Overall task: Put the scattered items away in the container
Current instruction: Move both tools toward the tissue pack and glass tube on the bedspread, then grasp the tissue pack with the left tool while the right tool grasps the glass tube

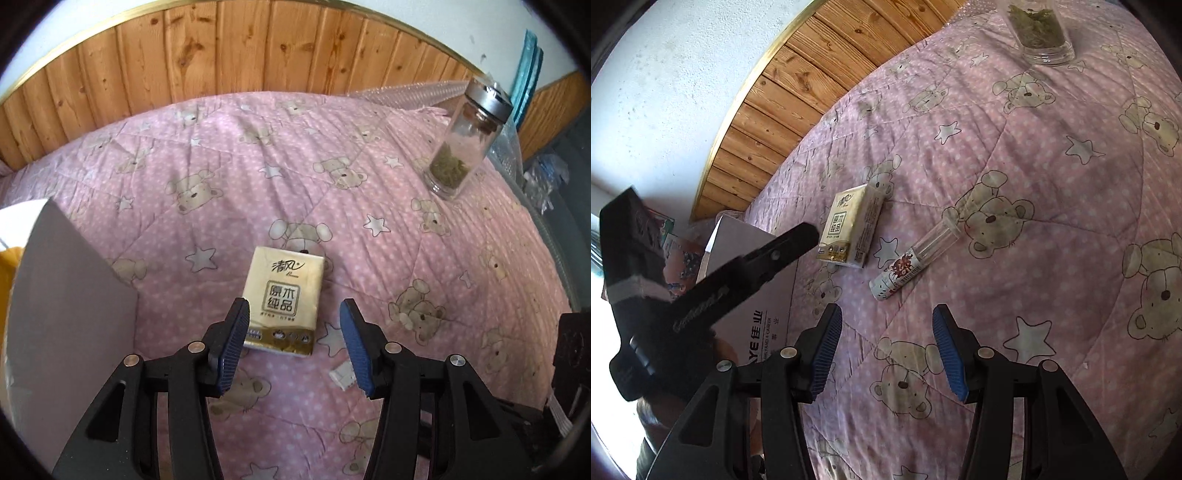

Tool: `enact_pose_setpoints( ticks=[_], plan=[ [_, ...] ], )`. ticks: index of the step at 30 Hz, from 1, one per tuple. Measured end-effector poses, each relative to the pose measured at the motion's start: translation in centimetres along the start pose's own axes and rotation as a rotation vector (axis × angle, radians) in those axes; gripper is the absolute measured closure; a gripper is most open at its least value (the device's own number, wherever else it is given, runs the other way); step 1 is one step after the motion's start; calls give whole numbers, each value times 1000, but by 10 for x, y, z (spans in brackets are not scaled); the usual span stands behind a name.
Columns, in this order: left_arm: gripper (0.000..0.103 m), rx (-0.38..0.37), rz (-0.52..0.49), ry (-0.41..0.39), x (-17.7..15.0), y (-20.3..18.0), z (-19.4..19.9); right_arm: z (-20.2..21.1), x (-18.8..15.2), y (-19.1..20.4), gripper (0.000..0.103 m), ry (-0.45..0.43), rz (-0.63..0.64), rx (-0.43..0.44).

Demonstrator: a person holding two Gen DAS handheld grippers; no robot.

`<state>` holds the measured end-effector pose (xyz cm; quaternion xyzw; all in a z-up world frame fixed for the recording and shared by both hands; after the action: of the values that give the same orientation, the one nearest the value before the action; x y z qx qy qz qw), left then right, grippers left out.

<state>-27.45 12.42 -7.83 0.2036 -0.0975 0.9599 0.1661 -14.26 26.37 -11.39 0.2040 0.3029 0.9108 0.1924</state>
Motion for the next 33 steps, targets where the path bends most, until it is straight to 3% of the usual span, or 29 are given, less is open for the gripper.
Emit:
enact_pose_setpoints(
  ticks=[3,5,7,9,10,11,18,26,28,30,33],
  plan=[
    [49,47,-34,37,4,-4,-22,-4,-1,0,50,6,16,-24],
    [45,91,-49,13,6,-2,-26,-7,0,-5,50,6,11,-40],
    [47,90,-6,25,8,10,-32,-10,0,-10,50,10,-5,-43],
    [64,56,54,73,5,24,-43,-11,1,-11,50,9,-6,-40],
    [75,66,63,52,3,28,-41,-11,1,-10,50,9,-1,-43],
    [79,61,66,49,0,31,-39,-12,1,-10,50,9,2,-43],
    [81,-49,201,7,-17,44,-10,-18,10,-6,50,4,-13,-41],
    [81,-71,243,-61,-42,35,48,-34,38,5,50,-28,-68,-107],
    [81,-88,236,-69,-50,32,62,-40,46,10,55,-30,-49,-162],
    [81,-97,229,-78,-59,31,75,-46,52,12,81,-31,-14,-235],
    [81,-124,221,-83,-72,29,91,-49,55,16,86,-31,69,-268]
  ],
)
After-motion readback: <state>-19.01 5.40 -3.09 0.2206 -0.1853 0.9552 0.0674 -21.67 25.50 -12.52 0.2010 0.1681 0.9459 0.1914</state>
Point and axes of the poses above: each gripper's, at about its wrist camera, not at the fingertips, and z roughly against the way its jaws point, y to its left, x to its top, the point moved 2 cm from there along -z, roughly the way its jaws point, and after that the axes turned 6 degrees about y, right-handed, at the moved point
